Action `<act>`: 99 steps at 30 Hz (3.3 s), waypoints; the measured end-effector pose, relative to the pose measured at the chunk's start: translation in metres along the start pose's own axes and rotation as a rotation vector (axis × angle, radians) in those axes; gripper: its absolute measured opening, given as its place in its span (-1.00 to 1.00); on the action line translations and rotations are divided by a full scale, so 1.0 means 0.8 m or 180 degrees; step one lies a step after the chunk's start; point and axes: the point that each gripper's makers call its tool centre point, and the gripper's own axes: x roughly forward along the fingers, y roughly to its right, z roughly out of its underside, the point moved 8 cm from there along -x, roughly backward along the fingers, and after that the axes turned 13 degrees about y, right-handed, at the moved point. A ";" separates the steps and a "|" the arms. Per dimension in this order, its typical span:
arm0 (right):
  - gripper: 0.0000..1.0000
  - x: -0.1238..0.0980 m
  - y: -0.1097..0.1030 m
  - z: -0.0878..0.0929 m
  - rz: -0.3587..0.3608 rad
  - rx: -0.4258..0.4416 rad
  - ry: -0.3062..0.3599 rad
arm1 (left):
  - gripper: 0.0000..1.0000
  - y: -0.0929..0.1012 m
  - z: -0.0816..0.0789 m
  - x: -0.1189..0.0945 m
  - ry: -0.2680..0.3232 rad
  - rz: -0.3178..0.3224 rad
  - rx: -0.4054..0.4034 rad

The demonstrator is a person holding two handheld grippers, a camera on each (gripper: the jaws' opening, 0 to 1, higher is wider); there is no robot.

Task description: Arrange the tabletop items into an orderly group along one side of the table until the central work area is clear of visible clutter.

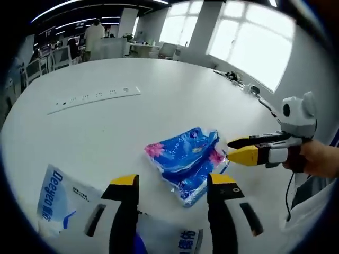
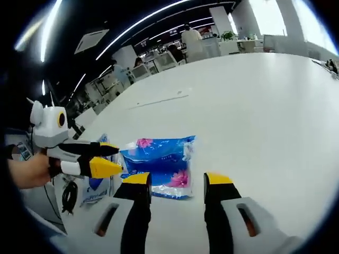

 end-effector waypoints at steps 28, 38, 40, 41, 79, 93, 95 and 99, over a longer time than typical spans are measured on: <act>0.15 -0.032 -0.020 0.019 -0.0175 0.0385 -0.0104 | 0.60 -0.011 0.000 -0.031 0.0202 -0.0110 0.0062; 0.08 -0.037 -0.025 0.025 -0.0216 0.0484 -0.0184 | 0.56 -0.025 0.005 -0.045 0.0143 -0.0149 0.0105; 0.08 -0.040 -0.027 0.027 -0.0236 0.0468 -0.0196 | 0.55 -0.034 0.004 -0.052 0.0141 -0.0188 0.0129; 0.08 -0.040 -0.028 0.028 -0.0243 0.0473 -0.0201 | 0.55 -0.038 0.003 -0.056 0.0139 -0.0219 0.0128; -0.08 -0.017 -0.133 0.060 -0.0918 0.1380 -0.0770 | 0.06 -0.173 -0.005 -0.109 -0.0752 -0.0830 0.0239; -0.13 0.000 -0.156 0.077 -0.1000 0.1370 -0.0968 | -0.10 -0.178 -0.001 -0.085 -0.1046 -0.0756 0.0260; -0.15 0.001 -0.155 0.078 -0.0981 0.1434 -0.0976 | -0.13 -0.178 0.000 -0.084 -0.1057 -0.0760 0.0232; -0.18 0.005 -0.155 0.083 -0.0992 0.1429 -0.0999 | -0.14 -0.179 -0.001 -0.081 -0.1010 -0.0775 0.0104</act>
